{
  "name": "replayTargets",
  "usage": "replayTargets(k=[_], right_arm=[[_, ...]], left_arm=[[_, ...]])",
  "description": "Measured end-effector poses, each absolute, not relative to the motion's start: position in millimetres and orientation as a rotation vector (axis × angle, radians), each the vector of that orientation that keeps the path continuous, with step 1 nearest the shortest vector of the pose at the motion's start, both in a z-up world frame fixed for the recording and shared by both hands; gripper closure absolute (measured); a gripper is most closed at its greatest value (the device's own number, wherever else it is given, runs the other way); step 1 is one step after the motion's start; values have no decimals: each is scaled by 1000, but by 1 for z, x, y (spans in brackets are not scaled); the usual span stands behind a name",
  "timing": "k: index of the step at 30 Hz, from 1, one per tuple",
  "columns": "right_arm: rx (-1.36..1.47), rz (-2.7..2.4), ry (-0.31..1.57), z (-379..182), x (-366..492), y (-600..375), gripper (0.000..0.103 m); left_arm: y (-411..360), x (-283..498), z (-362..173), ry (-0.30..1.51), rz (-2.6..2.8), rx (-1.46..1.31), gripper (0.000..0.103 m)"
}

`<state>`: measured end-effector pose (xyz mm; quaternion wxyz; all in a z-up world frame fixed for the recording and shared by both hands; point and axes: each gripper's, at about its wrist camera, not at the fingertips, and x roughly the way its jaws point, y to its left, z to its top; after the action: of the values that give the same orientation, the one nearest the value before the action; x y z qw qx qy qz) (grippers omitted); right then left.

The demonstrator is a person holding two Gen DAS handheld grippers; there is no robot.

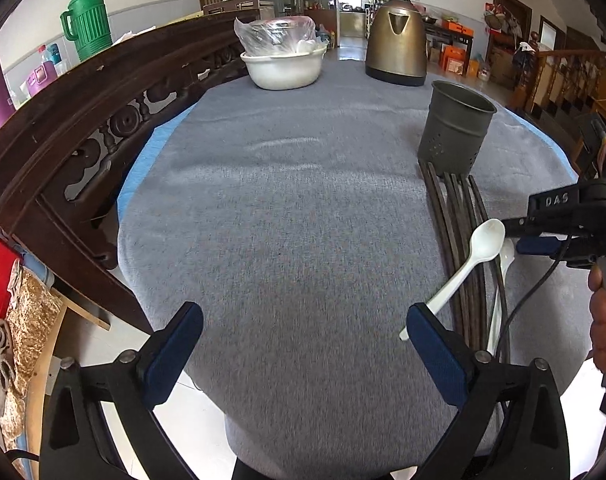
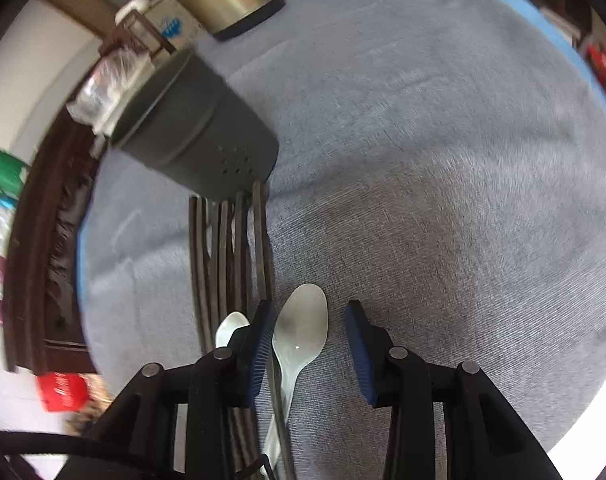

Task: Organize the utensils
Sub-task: 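Close the right tool on one white spoon while the left tool grasps the other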

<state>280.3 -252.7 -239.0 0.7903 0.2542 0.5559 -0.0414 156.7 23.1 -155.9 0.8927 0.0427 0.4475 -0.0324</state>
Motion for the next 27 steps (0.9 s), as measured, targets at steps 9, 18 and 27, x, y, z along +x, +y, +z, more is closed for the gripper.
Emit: replayTargets(k=[9,18,27], right_arm=[[319,-134,1217,-233,294,-203,62],[342,-108,1145,-232,295,-206,74],[429,-189,1001,-217,287,-259,74]], left_arm=[[29,165,-163,937,-62,79,13],[25,172,-162,934,-96,84,19],[-27,201,-159,951,-342,115,20]])
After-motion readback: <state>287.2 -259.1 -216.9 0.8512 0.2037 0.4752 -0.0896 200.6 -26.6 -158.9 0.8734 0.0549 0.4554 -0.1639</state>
